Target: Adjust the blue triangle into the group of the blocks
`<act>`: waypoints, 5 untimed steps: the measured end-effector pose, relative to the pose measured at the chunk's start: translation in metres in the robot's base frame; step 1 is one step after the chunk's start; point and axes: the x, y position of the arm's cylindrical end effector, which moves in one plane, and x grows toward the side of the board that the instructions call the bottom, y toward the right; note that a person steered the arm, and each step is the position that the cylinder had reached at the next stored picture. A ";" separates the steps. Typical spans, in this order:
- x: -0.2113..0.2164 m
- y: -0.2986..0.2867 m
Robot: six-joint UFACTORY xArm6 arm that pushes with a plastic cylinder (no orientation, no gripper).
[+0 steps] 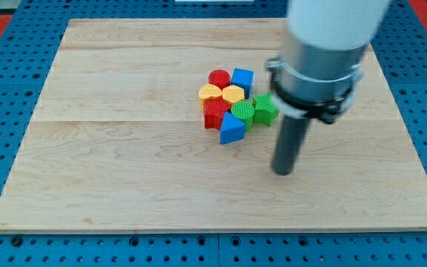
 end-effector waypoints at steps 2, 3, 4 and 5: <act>-0.044 0.020; -0.054 0.052; -0.065 0.057; -0.074 0.056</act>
